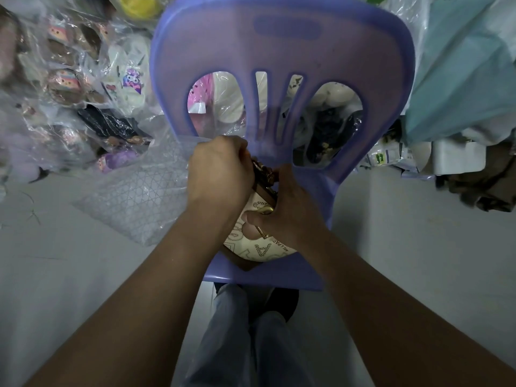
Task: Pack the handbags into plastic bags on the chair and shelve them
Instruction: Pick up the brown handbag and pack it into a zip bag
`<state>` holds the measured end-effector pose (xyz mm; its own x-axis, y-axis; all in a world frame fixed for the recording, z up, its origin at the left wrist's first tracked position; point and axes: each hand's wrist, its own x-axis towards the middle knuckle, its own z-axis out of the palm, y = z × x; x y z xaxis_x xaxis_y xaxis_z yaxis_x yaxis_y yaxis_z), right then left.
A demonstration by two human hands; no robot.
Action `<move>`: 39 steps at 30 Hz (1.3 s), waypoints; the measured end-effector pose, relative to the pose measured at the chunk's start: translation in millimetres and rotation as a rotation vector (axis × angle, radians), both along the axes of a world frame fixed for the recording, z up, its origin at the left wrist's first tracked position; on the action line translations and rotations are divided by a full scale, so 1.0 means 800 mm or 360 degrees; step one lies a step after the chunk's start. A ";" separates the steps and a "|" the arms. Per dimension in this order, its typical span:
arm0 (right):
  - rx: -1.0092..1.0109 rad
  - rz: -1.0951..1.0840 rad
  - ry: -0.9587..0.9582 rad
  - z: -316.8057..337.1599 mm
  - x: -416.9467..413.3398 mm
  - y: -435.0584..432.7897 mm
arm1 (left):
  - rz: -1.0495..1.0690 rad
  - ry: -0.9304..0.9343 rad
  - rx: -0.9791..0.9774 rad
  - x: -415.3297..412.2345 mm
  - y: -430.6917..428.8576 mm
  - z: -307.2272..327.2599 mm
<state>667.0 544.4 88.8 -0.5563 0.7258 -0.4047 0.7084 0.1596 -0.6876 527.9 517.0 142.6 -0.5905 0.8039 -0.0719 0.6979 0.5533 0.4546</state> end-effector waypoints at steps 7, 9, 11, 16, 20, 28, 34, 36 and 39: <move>0.0069 -0.0031 -0.0015 -0.003 -0.006 -0.006 | -0.0151 0.0108 -0.0187 0.005 0.001 0.010; 0.0098 -0.0040 -0.0017 -0.001 -0.005 -0.006 | -0.0161 0.0114 -0.0186 0.011 -0.003 0.011; 0.0126 -0.0050 -0.0012 -0.001 -0.005 -0.006 | -0.0167 0.0126 -0.0157 0.018 -0.006 0.013; 0.0161 0.0120 -0.0028 0.001 -0.006 -0.006 | -0.0030 0.0166 -0.0084 0.014 -0.011 0.006; 0.0129 0.0184 -0.0064 0.004 -0.004 0.006 | 0.0064 0.0123 -0.0085 0.010 -0.015 -0.006; 0.0071 0.0225 -0.0040 0.007 0.005 0.015 | -0.0044 0.0192 -0.0319 -0.010 -0.003 -0.018; 0.0134 0.0258 -0.0050 0.011 0.011 0.012 | -0.0112 0.0072 -0.0403 -0.022 0.005 -0.023; 0.0120 0.0266 -0.0039 0.009 0.009 0.012 | -0.0142 0.0052 -0.0376 -0.023 0.004 -0.019; 0.0085 0.0241 -0.0065 0.006 0.006 0.016 | -0.0214 0.0056 -0.0375 -0.026 0.008 -0.017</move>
<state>671.7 557.2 93.9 -0.6448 0.6561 -0.3922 0.7007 0.3024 -0.6462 507.1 523.2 128.6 -0.4851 0.8387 -0.2476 0.7852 0.5423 0.2988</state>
